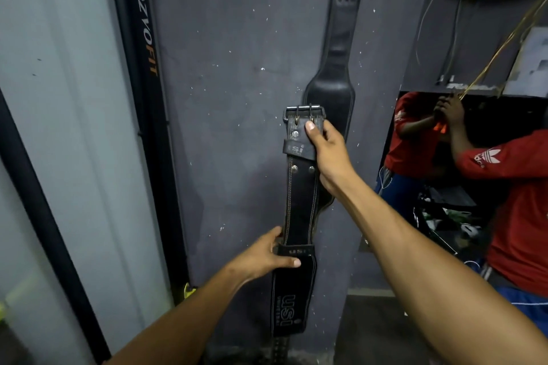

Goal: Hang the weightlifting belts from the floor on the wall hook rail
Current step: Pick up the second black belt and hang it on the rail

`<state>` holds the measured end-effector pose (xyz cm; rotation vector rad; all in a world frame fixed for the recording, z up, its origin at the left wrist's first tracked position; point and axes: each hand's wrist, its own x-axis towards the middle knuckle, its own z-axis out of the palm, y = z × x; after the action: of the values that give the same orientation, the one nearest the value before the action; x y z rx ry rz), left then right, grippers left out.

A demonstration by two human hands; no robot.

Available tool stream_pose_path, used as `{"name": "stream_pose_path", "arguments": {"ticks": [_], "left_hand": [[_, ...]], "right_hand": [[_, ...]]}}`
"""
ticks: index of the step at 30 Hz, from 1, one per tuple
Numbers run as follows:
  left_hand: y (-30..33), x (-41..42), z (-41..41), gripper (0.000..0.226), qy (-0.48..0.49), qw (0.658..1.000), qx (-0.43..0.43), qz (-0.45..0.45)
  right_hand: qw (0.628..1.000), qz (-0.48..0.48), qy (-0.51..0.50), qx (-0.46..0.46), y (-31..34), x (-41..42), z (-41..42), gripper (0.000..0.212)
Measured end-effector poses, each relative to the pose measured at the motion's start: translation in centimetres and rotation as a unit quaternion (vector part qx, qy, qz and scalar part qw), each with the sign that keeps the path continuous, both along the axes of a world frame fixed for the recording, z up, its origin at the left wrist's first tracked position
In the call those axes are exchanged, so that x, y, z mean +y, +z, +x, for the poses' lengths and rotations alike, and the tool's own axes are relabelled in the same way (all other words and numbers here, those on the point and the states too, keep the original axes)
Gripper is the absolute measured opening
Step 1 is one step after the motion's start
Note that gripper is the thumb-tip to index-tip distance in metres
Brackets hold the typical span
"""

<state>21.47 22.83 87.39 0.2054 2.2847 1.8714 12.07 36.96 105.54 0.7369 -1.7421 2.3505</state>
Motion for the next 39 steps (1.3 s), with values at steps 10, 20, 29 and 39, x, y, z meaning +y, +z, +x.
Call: {"name": "stream_pose_path", "arguments": {"ticks": [10, 20, 29, 39], "left_hand": [[4.5, 3.8, -4.4, 0.022, 0.115, 0.974, 0.127, 0.151], [18.6, 3.4, -6.6, 0.021, 0.106, 0.960, 0.204, 0.159], [22.8, 4.3, -7.0, 0.020, 0.148, 0.913, 0.279, 0.259], [27.9, 2.8, -6.0, 0.021, 0.145, 0.898, 0.301, 0.287]], "right_hand": [[0.999, 0.011, 0.026, 0.028, 1.5, 1.7, -1.1, 0.023], [0.989, 0.114, 0.065, 0.068, 4.6, 4.5, -2.7, 0.030], [0.984, 0.158, 0.033, 0.077, 1.3, 4.9, -0.5, 0.022], [0.949, 0.284, 0.131, -0.021, -14.5, 4.8, 2.3, 0.039]]}}
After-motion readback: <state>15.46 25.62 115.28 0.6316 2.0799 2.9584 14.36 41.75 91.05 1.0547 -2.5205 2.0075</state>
